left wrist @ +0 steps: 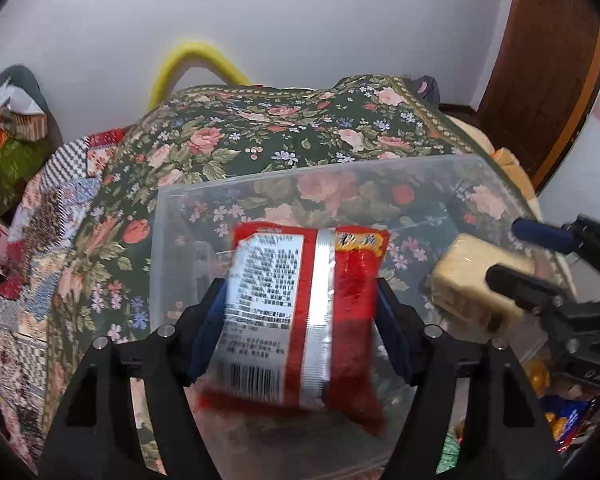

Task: Organize snacks
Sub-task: 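Carry the bread loaf and red biscuit pack into the clear box and release both, then grasp the orange snack bag with the right tool while the left tool grasps the green jelly cup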

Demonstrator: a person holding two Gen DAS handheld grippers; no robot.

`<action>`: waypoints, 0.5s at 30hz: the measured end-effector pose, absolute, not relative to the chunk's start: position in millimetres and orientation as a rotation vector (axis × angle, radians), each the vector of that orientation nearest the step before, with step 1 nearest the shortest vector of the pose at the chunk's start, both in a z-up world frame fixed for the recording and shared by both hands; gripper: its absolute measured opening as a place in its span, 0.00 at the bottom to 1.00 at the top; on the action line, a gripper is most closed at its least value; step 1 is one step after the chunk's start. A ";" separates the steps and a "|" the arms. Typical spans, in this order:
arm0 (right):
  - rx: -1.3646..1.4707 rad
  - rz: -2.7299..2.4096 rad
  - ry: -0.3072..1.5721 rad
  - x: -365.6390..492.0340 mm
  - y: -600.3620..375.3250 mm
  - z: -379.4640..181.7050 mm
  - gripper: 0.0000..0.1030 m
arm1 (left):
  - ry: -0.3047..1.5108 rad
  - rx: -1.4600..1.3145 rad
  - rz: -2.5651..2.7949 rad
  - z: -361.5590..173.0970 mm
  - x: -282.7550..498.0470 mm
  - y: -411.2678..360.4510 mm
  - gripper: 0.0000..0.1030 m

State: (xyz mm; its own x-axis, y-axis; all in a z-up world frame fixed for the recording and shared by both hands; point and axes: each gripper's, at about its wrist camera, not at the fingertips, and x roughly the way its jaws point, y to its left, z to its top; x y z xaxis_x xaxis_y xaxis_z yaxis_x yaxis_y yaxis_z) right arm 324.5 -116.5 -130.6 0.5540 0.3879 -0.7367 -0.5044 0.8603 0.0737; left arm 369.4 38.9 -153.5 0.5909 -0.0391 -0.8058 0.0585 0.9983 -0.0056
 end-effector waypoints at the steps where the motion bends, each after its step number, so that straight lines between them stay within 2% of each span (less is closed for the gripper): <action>1: -0.156 0.527 0.821 322.9 -116.7 -128.2 0.52 | 0.925 0.036 -0.054 -150.9 366.7 37.4 0.69; 10: -0.108 0.523 0.771 302.8 -141.1 -100.4 0.55 | 0.826 0.018 -0.074 -101.2 324.6 43.9 0.70; 15: -0.109 0.497 0.753 283.1 -161.2 -93.2 0.59 | 0.811 0.008 -0.062 -90.4 292.2 55.5 0.72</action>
State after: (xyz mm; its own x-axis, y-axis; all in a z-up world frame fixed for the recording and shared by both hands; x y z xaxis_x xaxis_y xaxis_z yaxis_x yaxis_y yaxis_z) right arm 283.1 -161.2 -93.2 0.6198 0.3932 -0.6791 -0.4698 0.8791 0.0802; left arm 292.2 55.5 -90.4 0.6871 -0.0526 -0.7246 0.0588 0.9981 -0.0167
